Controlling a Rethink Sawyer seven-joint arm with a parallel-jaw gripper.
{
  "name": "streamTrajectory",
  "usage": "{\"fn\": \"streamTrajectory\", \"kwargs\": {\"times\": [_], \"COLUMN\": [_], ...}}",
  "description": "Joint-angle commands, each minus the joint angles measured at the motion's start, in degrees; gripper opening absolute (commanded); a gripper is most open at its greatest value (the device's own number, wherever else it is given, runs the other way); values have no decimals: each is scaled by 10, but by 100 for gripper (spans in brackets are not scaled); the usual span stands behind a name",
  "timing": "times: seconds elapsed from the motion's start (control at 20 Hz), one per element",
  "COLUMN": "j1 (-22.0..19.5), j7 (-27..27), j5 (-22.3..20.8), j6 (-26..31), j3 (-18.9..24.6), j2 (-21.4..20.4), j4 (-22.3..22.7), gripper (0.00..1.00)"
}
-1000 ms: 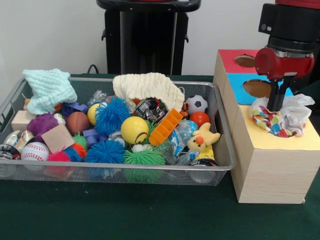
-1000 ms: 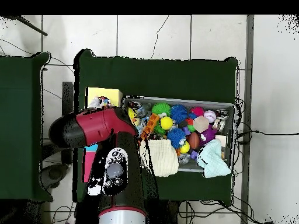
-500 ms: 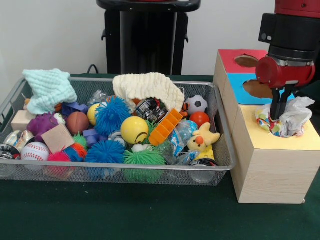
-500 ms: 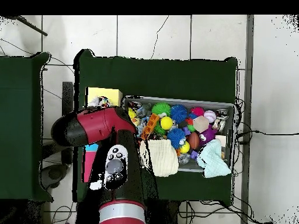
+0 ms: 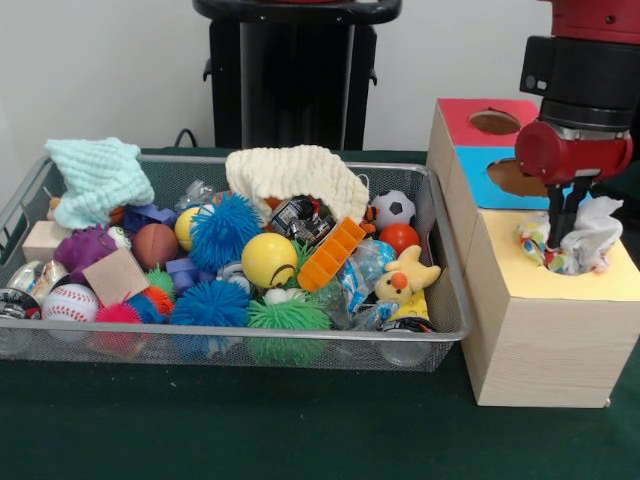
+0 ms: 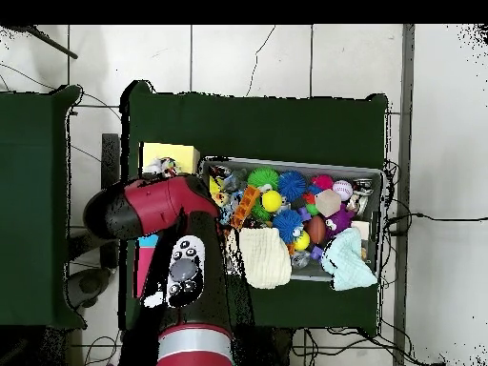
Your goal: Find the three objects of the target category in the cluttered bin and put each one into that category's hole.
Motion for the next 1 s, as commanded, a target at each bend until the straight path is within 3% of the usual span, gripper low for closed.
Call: {"fn": "streamTrajectory", "kwargs": {"times": [0.05, 0.65, 1.0], "j1": [18, 38, 45], "j7": [105, 116, 107], "j5": [4, 6, 9], "j6": [-32, -106, -130], "j3": [21, -13, -31], "j2": [74, 153, 174], "j4": [0, -51, -62], "gripper": [0, 0, 0]}}
